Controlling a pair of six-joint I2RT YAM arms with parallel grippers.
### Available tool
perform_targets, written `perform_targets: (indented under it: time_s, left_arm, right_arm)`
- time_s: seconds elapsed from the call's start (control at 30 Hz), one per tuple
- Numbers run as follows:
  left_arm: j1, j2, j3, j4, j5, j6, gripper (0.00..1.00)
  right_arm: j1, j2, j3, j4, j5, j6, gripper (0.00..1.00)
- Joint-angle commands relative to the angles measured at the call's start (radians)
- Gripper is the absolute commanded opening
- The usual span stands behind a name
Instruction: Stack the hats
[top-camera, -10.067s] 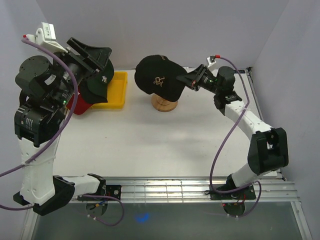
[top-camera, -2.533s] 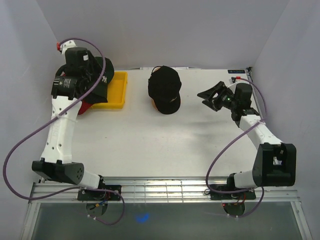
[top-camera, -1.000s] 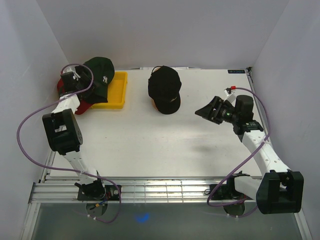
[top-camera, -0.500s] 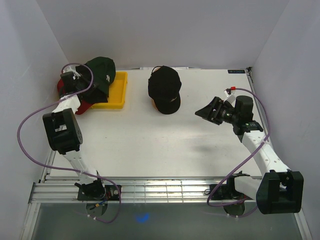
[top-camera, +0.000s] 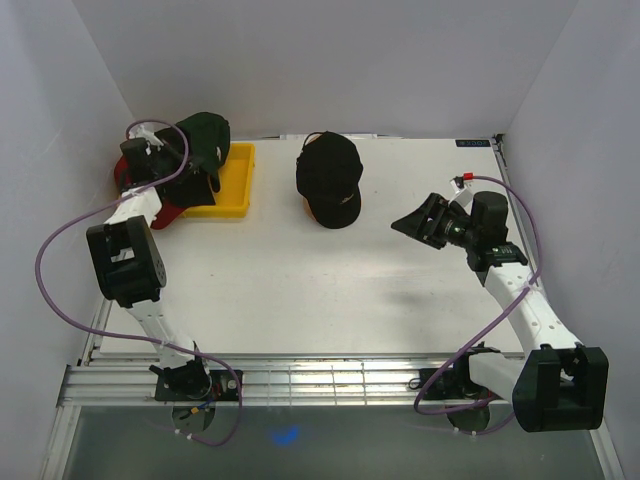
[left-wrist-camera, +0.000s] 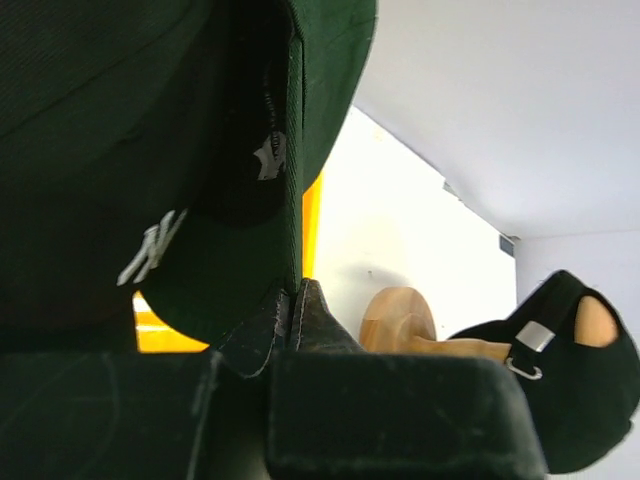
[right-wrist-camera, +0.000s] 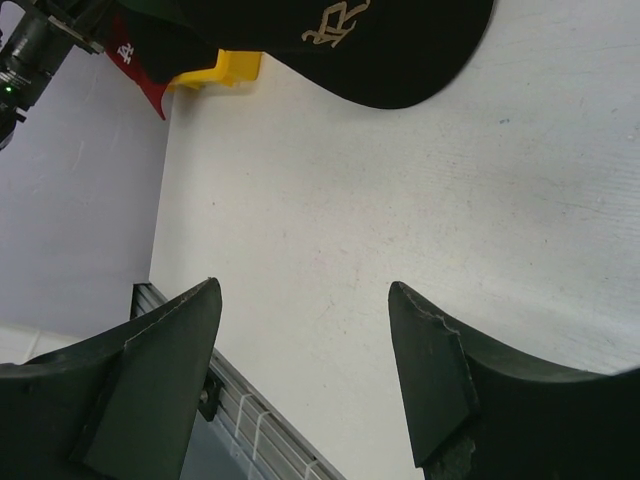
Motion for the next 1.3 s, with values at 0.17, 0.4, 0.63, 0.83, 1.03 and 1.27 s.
perform_targets:
  time_s: [0.17,0.4,0.63,0.83,1.03,1.27]
  left_arm:
    - [0.001,-0.017,0.088,0.146,0.124,-0.074,0.00]
    - [-0.002,-0.026,0.122,0.212,0.158,-0.137,0.00]
    - [-0.002,-0.027,0.156,0.286,0.171,-0.222,0.00]
    - [-0.002,-0.095,0.082,0.453,0.186,-0.353,0.00]
    - [-0.002,-0.243,-0.085,0.626,0.158,-0.506,0.00]
    - [-0.042,-0.496,-0.315,0.739,0.091,-0.626,0.00]
  right_arm:
    - [0.004,-0.003,0.079,0.003,0.008,-0.035,0.73]
    - [0.021,0.038,0.183,-0.019,0.003,-0.027,0.74]
    - [0.061,0.081,0.268,-0.042,0.013,-0.018,0.74]
    - [0.179,0.130,0.384,-0.027,0.046,0.067,0.74]
    - [0.285,0.190,0.435,0.114,0.105,0.298,0.74]
    - [0.504,0.248,0.427,0.297,0.299,0.585,0.75]
